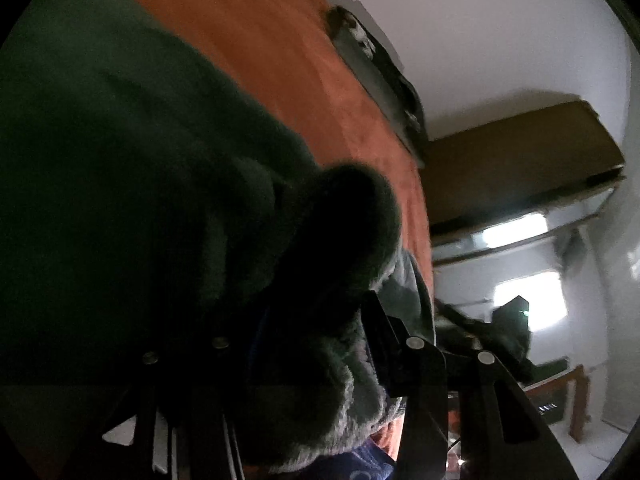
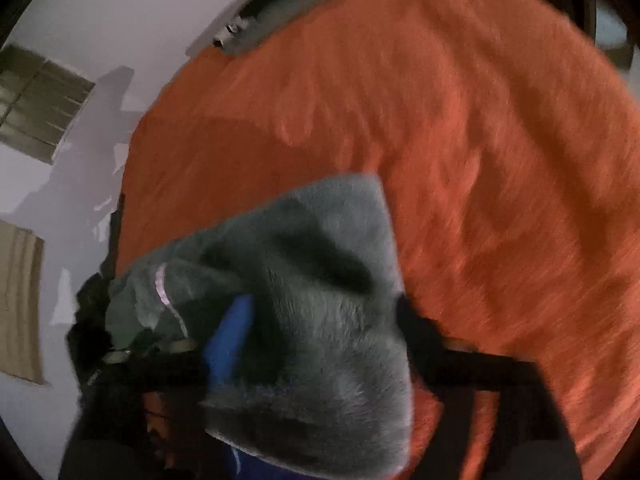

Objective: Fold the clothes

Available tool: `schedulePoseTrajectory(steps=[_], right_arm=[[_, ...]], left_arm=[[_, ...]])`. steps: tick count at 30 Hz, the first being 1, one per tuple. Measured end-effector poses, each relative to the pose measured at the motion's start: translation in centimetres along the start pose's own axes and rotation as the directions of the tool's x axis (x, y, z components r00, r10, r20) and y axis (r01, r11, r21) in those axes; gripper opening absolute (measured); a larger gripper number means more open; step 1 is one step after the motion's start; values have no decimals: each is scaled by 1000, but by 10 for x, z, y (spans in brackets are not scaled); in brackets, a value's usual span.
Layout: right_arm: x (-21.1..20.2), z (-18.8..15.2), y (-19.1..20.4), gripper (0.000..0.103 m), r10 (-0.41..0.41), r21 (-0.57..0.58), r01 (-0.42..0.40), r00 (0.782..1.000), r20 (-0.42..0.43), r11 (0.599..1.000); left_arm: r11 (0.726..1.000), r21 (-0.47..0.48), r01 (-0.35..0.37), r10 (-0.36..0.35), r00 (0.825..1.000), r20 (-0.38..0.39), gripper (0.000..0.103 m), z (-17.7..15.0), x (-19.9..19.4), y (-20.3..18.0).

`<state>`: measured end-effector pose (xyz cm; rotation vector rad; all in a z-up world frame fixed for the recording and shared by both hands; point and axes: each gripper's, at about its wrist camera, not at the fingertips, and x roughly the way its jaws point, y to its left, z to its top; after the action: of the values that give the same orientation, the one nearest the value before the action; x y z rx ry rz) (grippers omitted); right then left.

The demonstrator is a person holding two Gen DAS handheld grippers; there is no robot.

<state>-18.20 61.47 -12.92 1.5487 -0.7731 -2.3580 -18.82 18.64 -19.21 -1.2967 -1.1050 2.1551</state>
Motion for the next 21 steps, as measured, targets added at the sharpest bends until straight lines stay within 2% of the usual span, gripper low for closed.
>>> schedulePoseTrajectory(steps=[2,4,6,8,9,10,11,12,14,15,17,19,21], right_arm=[[-4,11,1,89,-18,-18,18,1000,22,1000],[10,20,-7,89,-41,6,41,999,-16,999],[36,25,-14,89,-52,12,53,995,-88,999],[62,25,-15,89,-38,3,38,989,-143,999],[69,23,-12,84,-19,-11,18,989,-147,1000],[74,21,-8,76,5,-31,-10,990,-138,999],[75,19,-3,50,15,-63,-23,992,-123,998],[75,17,4,42,16,-103,-27,995,-103,994],[66,18,9,25,30,-122,-35,999,-40,992],[58,20,9,23,56,-107,-55,998,1,993],[45,24,10,21,102,-82,-96,992,71,992],[53,25,4,20,78,-57,-74,995,66,996],[70,24,-16,20,111,42,-113,993,43,993]], left_arm=[[997,40,-59,58,998,29,46,8,-15,-13],[987,88,-134,132,991,28,51,16,-17,-26],[976,126,-177,181,983,-19,64,21,5,-37],[977,133,-165,176,982,-74,66,26,34,-41],[978,140,-153,169,980,-105,67,26,52,-39],[970,162,-183,203,973,-114,66,26,63,-36],[954,185,-235,256,962,-99,50,28,68,-35],[946,183,-268,286,955,-75,34,30,66,-30],[983,48,-179,182,981,-67,28,35,52,-7],[989,15,-144,145,987,-72,23,36,49,-1],[996,-14,-94,92,992,-86,22,39,48,7],[998,-32,-52,49,994,-96,22,40,48,12],[999,-43,-13,8,995,-102,22,36,50,13]])
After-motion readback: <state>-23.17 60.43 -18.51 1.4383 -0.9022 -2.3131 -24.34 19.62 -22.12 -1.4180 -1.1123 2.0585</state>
